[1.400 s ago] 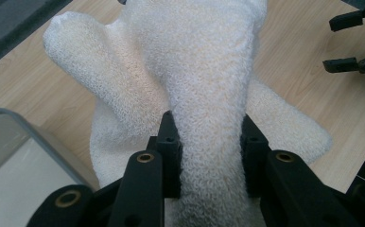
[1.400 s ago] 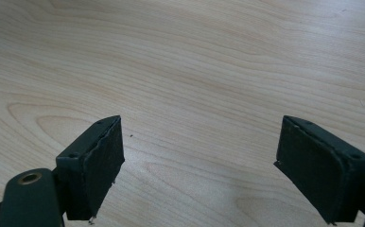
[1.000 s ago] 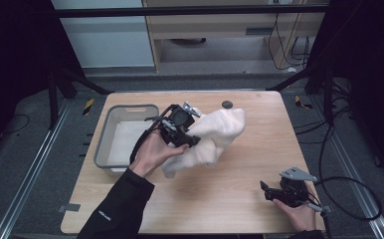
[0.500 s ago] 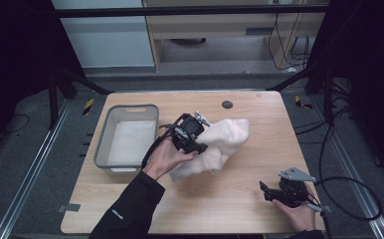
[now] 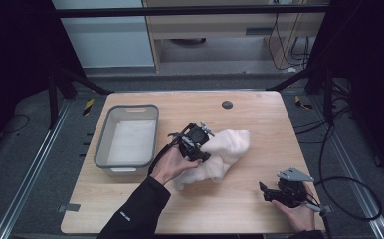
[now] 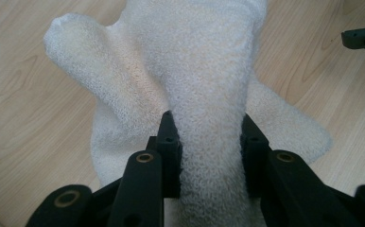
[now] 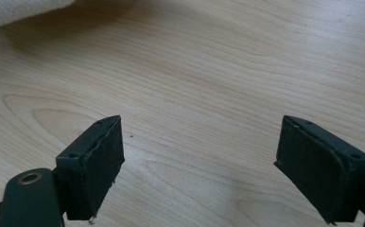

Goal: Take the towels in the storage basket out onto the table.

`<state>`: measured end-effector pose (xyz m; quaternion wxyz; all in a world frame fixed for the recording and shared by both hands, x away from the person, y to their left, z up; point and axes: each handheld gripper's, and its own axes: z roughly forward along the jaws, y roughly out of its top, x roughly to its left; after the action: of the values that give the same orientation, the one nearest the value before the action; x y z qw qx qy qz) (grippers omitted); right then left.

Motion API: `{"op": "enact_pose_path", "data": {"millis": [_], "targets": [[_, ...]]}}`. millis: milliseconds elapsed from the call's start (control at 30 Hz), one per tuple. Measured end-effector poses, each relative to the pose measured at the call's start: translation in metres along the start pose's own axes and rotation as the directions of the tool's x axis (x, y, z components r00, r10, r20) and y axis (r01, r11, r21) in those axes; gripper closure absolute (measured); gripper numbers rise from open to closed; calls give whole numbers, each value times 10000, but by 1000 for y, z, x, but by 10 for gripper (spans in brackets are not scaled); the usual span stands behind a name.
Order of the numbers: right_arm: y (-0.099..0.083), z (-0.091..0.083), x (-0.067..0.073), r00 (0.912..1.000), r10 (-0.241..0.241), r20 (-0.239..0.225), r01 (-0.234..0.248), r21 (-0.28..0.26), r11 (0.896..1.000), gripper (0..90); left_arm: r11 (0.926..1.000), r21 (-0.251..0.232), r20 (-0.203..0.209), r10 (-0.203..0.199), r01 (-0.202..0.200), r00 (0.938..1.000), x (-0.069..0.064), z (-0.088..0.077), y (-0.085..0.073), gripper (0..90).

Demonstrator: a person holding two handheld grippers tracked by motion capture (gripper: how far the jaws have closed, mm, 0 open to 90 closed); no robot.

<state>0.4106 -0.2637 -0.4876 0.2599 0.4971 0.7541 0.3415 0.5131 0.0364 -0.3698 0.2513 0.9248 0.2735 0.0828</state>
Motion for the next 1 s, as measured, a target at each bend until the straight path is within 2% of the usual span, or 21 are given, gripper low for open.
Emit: {"op": "enact_pose_path", "data": {"millis": [600,1000], "targets": [[-1,1,2,10000,-54,-28,54,53,10000,156,9995,175,158,260,-263,9995,-10,28,-6,657],[-1,1,2,9999,-118,-49,119,65,9999,154,9998,48,249,201,-202,9995,-12,35,-14,554]]}}
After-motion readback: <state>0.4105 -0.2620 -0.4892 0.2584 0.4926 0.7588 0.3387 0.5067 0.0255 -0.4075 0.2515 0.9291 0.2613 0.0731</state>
